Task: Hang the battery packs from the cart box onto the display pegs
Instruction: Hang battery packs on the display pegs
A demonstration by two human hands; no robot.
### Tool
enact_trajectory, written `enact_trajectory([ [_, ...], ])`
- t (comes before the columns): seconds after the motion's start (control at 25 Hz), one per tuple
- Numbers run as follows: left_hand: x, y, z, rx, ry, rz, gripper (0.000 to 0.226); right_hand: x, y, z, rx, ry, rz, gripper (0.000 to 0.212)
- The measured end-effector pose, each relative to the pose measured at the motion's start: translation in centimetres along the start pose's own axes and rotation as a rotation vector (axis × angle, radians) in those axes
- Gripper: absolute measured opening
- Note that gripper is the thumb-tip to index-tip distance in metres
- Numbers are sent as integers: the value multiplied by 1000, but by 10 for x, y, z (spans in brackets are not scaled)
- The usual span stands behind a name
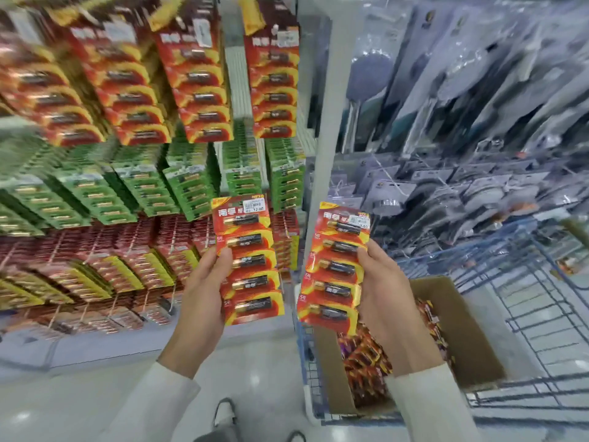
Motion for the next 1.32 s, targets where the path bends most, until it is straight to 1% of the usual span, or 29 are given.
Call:
enact_trajectory([
  [0.12,33,7,-42,99,36,75,34,-1,4,60,-143,34,-3,38],
  [0.24,63,8,-92,155,73,142,37,17,3,117,-223,81,1,37],
  [0.36,93,12,-141,165,86,191,39,40,4,173,-250,126,13,33],
  [0.48,128,16,-203,173,88,241,29,68,10,236,-283,129,15,35],
  [0.52,141,16,-225,183,92,253,28,78,12,257,-275,125,17,38],
  [0.56,154,16,-247,194,92,263,28,89,13,277,-275,126,23,48],
  [0.64,176,17,-285,208,73,283,31,108,18,313,-269,150,32,73],
  [0.68,185,18,-301,213,68,289,34,116,20,329,-280,151,26,77],
  [0.72,195,19,-319,219,76,297,35,124,22,349,-294,151,39,70],
  [0.8,213,21,-350,235,97,315,33,138,29,387,-316,147,49,44],
  [0.88,226,20,-375,256,110,318,30,148,33,417,-348,168,54,35],
  [0.92,233,18,-385,269,122,313,29,151,34,432,-347,175,59,35],
  [1.0,242,14,-397,294,139,294,27,159,29,454,-328,192,54,45],
  [1.04,247,10,-402,305,141,288,27,164,22,464,-338,205,44,60],
  [1.12,258,2,-410,328,132,281,27,167,11,484,-364,203,45,71],
  [1.16,263,-2,-413,345,132,280,27,168,5,494,-358,196,61,66],
  [1.2,267,-6,-415,364,132,282,27,169,-1,502,-373,177,66,55],
  [1.24,270,-9,-418,382,129,288,28,171,-9,509,-391,156,78,51],
  [1.32,278,-16,-422,393,122,302,29,176,-21,519,-401,143,79,58],
])
Point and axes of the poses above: each hand's wrist, its own y-axis away from the middle knuckle, its own z-axis out of the palm, x = y × z, the point moved 1 cm from there along -y, towards the middle knuckle, and after that the axes turned 6 degrees about -z, right-handed, at the moved point
